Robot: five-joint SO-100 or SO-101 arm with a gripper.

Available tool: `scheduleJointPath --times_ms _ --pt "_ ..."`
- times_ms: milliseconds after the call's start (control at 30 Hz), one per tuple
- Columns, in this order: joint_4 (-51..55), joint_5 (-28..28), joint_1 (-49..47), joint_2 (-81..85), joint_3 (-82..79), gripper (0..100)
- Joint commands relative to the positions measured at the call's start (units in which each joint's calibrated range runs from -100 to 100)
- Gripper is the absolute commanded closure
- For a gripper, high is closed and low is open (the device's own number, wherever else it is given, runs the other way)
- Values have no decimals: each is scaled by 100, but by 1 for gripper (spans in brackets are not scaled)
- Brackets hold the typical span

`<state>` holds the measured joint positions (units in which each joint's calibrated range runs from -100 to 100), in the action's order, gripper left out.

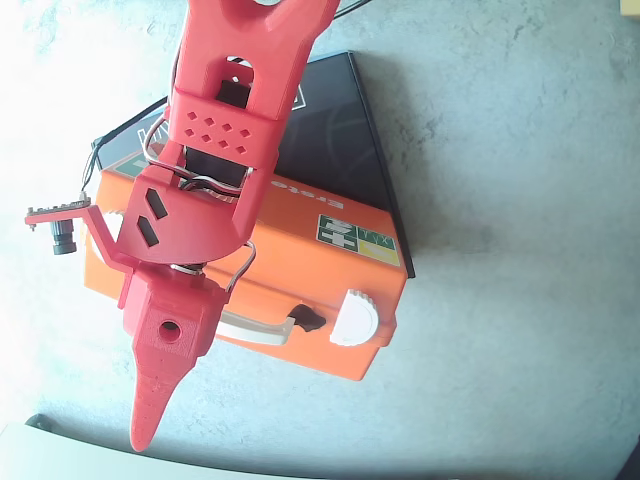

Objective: Grab the white handle of the orange box

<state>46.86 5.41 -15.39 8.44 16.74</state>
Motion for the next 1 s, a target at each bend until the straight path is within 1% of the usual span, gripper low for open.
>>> scheduleJointPath --times_ms 0,100,467,667,967 --pt "-58 26 -30 392 -1227 62" --pt "-430 130 -53 814 -1546 62" --pt "-498 162 -14 1843 -1519 62" --pt "-456 162 110 1725 -438 62" --pt "-430 136 427 755 1033 62"
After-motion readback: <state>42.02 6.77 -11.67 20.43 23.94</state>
